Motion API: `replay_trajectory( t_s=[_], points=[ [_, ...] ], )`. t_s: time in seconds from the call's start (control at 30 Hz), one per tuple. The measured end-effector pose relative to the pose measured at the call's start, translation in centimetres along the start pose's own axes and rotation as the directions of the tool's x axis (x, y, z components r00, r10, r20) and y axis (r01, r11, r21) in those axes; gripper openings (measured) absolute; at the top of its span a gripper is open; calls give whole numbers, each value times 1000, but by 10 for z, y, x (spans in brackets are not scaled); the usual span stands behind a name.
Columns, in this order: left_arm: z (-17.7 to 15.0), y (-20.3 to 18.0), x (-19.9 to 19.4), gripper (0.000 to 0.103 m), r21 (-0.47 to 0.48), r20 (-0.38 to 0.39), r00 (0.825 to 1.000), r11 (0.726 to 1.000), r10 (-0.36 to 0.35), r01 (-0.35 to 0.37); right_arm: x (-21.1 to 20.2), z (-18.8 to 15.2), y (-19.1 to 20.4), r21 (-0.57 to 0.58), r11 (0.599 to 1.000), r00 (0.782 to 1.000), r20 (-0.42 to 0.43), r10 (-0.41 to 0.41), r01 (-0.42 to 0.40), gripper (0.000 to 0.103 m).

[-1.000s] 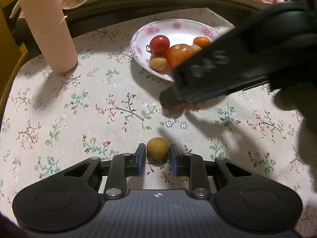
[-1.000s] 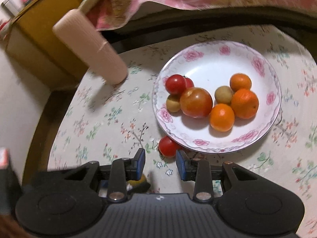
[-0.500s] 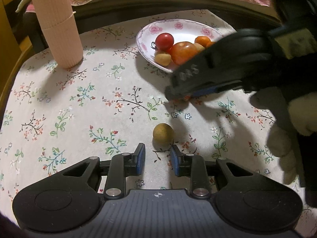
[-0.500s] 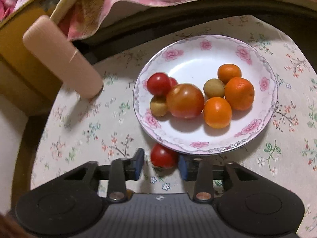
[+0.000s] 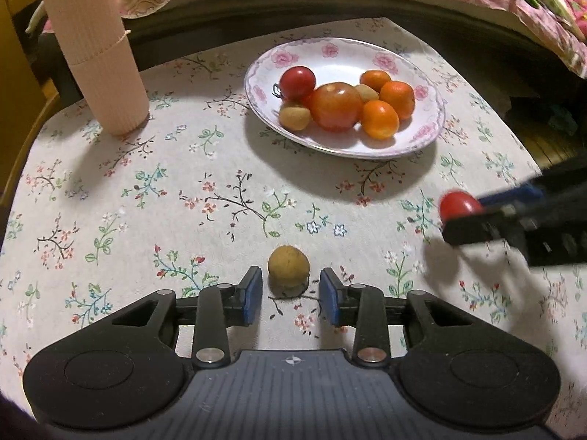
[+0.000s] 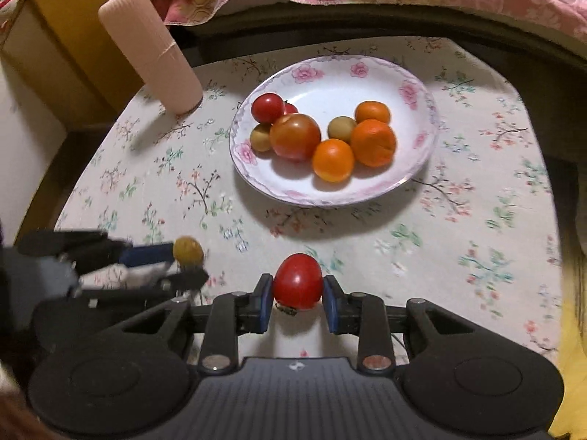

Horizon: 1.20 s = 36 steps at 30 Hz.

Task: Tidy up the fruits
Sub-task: 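Grasp the small brown fruit with the left tool while the right tool grasps a red tomato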

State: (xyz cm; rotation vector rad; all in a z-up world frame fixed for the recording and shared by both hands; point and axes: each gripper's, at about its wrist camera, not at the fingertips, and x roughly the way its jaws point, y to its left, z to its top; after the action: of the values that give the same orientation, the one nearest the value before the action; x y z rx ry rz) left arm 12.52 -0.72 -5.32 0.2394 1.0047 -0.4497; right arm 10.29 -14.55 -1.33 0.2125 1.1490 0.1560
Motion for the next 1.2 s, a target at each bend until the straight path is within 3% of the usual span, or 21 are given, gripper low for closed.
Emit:
replay_trajectory(
  t_s=[0.1, 0.23, 0.8, 0.93, 1.0, 1.07, 1.2],
  points=[
    [2, -4, 2, 43, -6, -2, 1000, 1000, 29, -29, 2, -8, -3, -15, 1000, 1000, -6, 23, -23, 30],
    [3, -12, 2, 31, -14, 4, 999, 999, 51, -51, 15, -17, -6, -49, 999, 998, -53, 21, -23, 30],
    [-47, -42, -27, 32, 33, -49, 996, 997, 68, -66, 9, -42, 13, -247, 969, 998, -58, -3, -11, 30],
    [-47, -42, -28, 37, 37, -45, 997, 997, 66, -64, 9, -40, 9, -230, 973, 998, -64, 7, -22, 31],
    [-48, -41, -28, 46, 40, -45, 997, 997, 63, -61, 9, -39, 8, -227, 973, 998, -67, 17, -32, 31],
    [-51, -40, -28, 64, 39, -48, 997, 998, 55, -53, 8, -38, 4, -218, 975, 997, -73, 33, -48, 35],
    [-56, -39, -30, 65, 44, -47, 998, 998, 47, -44, 7, -38, 1, -216, 974, 996, -79, 50, -66, 43]
  ],
)
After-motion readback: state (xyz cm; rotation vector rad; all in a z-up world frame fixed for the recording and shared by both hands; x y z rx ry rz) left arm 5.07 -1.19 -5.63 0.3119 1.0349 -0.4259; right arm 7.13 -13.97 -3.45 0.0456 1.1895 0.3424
